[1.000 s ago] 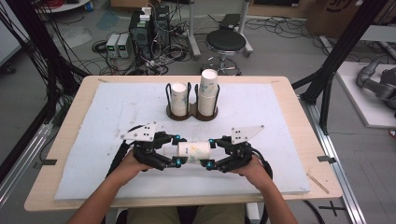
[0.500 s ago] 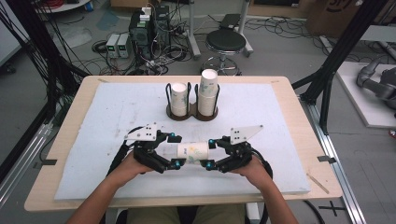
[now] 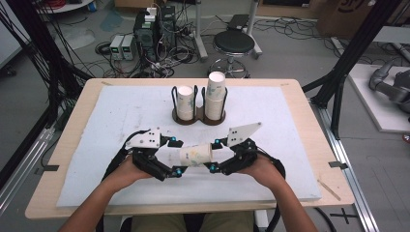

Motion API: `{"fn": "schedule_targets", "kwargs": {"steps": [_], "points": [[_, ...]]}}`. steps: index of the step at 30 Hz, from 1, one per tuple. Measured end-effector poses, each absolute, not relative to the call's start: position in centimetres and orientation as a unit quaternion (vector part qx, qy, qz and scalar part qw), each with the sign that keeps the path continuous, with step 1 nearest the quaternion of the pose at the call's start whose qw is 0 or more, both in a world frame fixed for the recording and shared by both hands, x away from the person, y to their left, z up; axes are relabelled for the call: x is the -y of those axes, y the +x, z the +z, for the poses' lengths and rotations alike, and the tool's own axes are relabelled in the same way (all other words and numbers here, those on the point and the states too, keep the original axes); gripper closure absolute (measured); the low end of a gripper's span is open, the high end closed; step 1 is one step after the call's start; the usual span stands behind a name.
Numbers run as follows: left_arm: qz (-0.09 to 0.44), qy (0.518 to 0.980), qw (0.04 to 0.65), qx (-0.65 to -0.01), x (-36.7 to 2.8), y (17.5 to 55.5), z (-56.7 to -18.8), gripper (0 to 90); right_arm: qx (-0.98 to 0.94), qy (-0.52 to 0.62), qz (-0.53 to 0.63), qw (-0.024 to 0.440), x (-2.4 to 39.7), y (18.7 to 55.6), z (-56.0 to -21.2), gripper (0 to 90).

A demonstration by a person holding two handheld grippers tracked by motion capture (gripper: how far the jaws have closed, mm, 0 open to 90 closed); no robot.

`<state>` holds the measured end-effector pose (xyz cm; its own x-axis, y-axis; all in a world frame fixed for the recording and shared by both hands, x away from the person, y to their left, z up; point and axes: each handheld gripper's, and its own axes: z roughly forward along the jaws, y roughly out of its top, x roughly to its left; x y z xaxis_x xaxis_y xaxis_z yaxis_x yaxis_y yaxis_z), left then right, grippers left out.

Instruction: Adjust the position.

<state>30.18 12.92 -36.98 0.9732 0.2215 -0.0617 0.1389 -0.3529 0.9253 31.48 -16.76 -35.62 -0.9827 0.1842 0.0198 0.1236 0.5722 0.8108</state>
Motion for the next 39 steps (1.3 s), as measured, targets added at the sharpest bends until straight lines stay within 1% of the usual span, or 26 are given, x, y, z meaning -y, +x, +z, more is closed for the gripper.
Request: {"fn": "schedule_targets", "kwargs": {"steps": [4, 14, 17, 24, 32, 39], "points": [[0.040, 0.833, 0.542, -0.102, -12.7, 30.3, -36.8, 16.4, -0.904, 0.080, 0.419, 0.041, 16.3, 31.8, -34.4, 35.8], [0.037, 0.857, 0.506, -0.091, -11.7, 30.8, -36.4, 16.6, -0.949, 0.047, 0.309, 0.035, 13.7, 32.6, -32.2, 35.7], [0.035, 0.861, 0.500, -0.088, -11.5, 30.8, -36.5, 17.6, -0.958, 0.034, 0.282, 0.041, 13.0, 32.7, -31.9, 35.3], [0.028, 0.869, 0.486, -0.088, -11.2, 31.0, -36.8, 18.6, -0.968, 0.020, 0.247, 0.037, 11.4, 32.5, -31.5, 34.9], [0.020, 0.878, 0.471, -0.081, -10.4, 31.0, -36.9, 20.9, -0.981, -0.004, 0.185, 0.050, 9.5, 32.1, -31.5, 34.9], [0.013, 0.890, 0.450, -0.074, -10.0, 31.2, -37.3, 23.5, -0.985, -0.010, 0.165, 0.048, 9.0, 32.0, -31.9, 34.5]]}}
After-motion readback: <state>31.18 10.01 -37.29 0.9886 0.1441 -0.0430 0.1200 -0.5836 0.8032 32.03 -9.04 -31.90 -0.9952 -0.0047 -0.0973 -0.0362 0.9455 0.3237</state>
